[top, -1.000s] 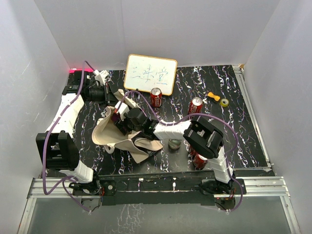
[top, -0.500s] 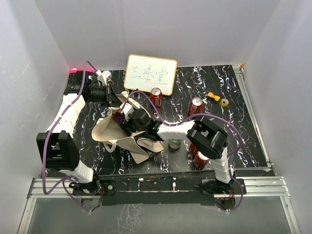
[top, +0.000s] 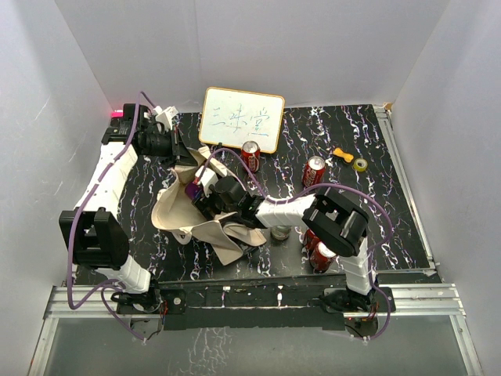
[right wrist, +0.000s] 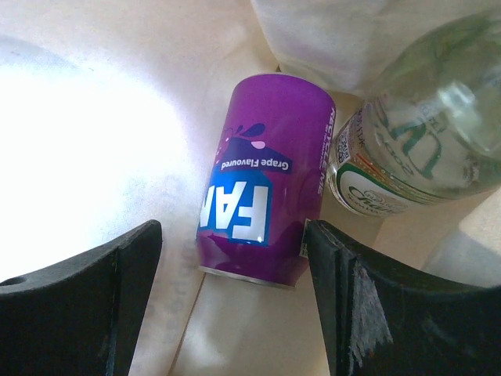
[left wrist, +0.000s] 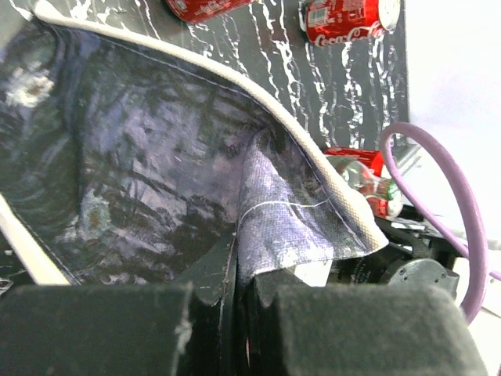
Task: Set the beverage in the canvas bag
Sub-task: Pick up the drink from the canvas bag.
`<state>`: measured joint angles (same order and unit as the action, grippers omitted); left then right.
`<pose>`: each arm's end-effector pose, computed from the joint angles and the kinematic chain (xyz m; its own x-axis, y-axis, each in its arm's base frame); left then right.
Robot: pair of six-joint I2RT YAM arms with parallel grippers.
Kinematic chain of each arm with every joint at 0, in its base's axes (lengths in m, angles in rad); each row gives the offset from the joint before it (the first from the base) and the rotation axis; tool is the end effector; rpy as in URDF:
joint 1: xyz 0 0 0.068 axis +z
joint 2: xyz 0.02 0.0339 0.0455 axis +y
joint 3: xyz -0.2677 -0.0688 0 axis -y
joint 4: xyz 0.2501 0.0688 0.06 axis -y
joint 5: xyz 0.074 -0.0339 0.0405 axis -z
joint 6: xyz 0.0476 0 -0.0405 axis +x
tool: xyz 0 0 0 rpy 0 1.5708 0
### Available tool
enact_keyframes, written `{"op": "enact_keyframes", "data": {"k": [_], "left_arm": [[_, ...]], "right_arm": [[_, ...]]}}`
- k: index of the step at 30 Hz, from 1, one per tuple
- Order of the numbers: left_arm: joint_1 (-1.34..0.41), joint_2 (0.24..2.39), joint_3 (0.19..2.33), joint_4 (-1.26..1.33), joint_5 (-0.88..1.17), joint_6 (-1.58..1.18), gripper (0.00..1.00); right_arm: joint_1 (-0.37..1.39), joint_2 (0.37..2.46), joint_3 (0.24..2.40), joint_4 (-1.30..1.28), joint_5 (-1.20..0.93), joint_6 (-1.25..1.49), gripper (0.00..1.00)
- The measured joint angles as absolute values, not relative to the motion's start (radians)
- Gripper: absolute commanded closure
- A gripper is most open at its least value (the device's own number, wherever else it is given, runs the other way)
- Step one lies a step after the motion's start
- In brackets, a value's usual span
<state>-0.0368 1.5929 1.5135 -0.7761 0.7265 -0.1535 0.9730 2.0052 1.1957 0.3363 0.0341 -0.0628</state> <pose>0.3505 -0.0445 0.3384 -0.8163 -0.0843 -0.5715 0.3421 0.7266 -0.5958 0.2585 0.3767 0.1613 -0.2052 -0.4128 -0.8874 -0.8235 0.5628 -0.0714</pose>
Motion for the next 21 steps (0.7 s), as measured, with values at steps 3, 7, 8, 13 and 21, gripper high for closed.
{"op": "enact_keyframes", "data": {"k": [3, 7, 8, 13, 21], "left_arm": [[-0.043, 1.602, 1.554, -0.801, 0.696, -0.120, 1.00], [-0.045, 1.617, 1.580, -0.817, 0.692, -0.109, 1.00], [-0.045, 1.618, 1.580, -0.816, 0.693, -0.113, 1.00], [-0.031, 1.618, 1.575, -0.785, 0.700, -0.147, 1.00], [-0.020, 1.618, 1.568, -0.765, 0.719, -0.170, 1.00]], "right_arm": [[0.972, 2.000, 1.179, 0.367, 0.022, -0.064, 0.23], [0.972, 2.004, 1.187, 0.369, 0.020, -0.066, 0.23], [0.972, 2.009, 1.195, 0.364, 0.021, -0.068, 0.23], [0.970, 2.090, 1.312, 0.313, 0.051, -0.074, 0.21], [0.967, 2.133, 1.372, 0.262, 0.079, -0.048, 0.21]]}}
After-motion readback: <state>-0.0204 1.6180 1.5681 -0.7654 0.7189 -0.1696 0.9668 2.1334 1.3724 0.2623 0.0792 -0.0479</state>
